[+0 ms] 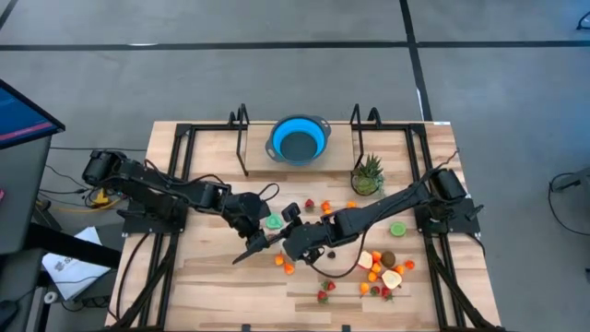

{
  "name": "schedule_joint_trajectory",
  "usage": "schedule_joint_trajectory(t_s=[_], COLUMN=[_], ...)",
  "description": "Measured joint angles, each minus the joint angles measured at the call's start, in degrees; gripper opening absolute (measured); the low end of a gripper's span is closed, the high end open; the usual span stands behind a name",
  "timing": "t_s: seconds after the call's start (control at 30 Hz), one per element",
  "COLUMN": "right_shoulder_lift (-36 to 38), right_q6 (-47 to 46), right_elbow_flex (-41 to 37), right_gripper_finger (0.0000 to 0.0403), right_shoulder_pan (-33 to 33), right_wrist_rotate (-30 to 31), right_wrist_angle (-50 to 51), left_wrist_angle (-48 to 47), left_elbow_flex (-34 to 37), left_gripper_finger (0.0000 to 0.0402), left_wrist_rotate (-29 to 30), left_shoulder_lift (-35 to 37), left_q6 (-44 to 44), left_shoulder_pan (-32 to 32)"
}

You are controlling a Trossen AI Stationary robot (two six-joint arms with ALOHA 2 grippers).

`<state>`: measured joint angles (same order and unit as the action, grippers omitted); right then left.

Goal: Pick & Place Fruit
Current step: Put the knife on the shelf

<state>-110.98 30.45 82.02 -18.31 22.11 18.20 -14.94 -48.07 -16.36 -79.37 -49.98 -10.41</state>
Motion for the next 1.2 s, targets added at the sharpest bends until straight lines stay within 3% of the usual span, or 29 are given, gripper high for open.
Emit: schedule_joint_trajectory(t_s=[0.4, 0.6, 0.87, 1.2], right_shoulder_lift=[0.2, 0.2, 2.8, 11.3], right_q6=[1.1, 1.2, -1.0, -14.5], right_elbow_flex=[0.0, 0.0, 0.0, 0.0], right_gripper_finger=[0.0048, 0.0048, 0.0048, 0.0048], right_shoulder_pan=[0.0, 0.0, 0.0, 0.9], right_wrist_rotate=[0.0, 0.0, 0.0, 0.4], right_wrist_angle=[0.8, 1.7, 3.6, 10.7], left_wrist_angle=[1.2, 1.9, 2.3, 3.2], left_elbow_flex=[0.0, 0.0, 0.0, 0.1], left_gripper_finger=[0.0166, 0.0187, 0.0153, 0.0082], left_wrist_rotate=[0.0, -3.1, -2.8, 13.4], left_shoulder_lift=[0.0, 3.9, 14.9, 25.0], left_q6=[2.0, 4.8, 12.2, 26.3], left_shoulder_pan=[0.8, 4.3, 8.8, 8.5])
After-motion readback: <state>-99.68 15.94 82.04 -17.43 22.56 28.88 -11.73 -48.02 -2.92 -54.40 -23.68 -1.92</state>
